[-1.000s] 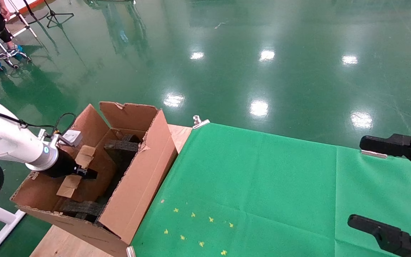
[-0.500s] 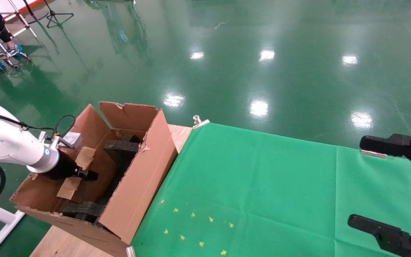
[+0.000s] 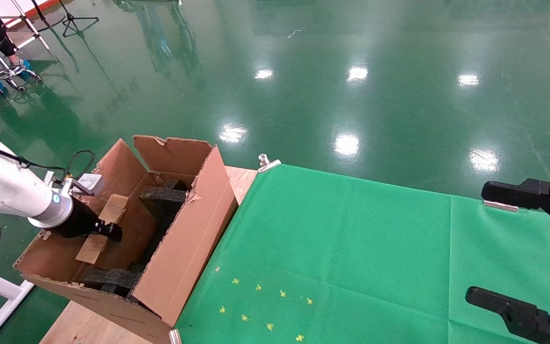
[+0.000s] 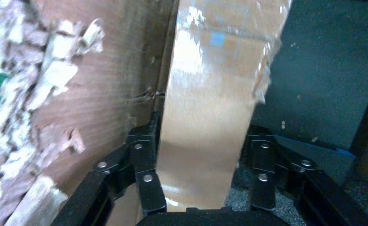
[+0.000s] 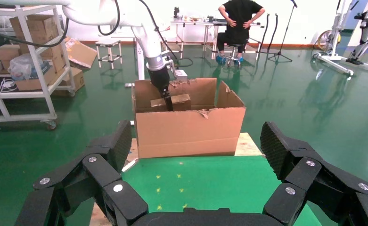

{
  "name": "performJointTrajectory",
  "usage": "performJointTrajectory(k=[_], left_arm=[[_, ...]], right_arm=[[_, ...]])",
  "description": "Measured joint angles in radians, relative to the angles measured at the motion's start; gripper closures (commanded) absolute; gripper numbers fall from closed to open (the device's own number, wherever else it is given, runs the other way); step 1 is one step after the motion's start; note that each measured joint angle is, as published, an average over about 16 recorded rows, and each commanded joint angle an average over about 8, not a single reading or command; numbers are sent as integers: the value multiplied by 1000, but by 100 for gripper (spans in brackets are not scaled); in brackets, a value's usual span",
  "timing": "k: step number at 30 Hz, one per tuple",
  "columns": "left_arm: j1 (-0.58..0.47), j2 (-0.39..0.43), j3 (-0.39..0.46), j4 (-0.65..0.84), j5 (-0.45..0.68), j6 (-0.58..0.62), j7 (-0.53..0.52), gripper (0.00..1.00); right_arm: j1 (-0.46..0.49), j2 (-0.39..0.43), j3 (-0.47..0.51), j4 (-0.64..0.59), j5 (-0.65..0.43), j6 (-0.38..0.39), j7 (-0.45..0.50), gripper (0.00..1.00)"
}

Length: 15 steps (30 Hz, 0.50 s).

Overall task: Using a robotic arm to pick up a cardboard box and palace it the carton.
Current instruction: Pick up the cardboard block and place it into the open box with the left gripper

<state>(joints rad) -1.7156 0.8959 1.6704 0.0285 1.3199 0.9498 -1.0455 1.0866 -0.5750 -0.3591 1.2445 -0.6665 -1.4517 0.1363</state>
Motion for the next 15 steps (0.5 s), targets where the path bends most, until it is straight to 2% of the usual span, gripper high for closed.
performJointTrajectory(k=[8,15], left_arm=[[-38,3,2,9,2,9,3,0],[-113,0,-6,15,-12,31,18,0]], right_arm=[[0,0,0,0,0,0,0,0],[0,0,0,0,0,0,0,0]])
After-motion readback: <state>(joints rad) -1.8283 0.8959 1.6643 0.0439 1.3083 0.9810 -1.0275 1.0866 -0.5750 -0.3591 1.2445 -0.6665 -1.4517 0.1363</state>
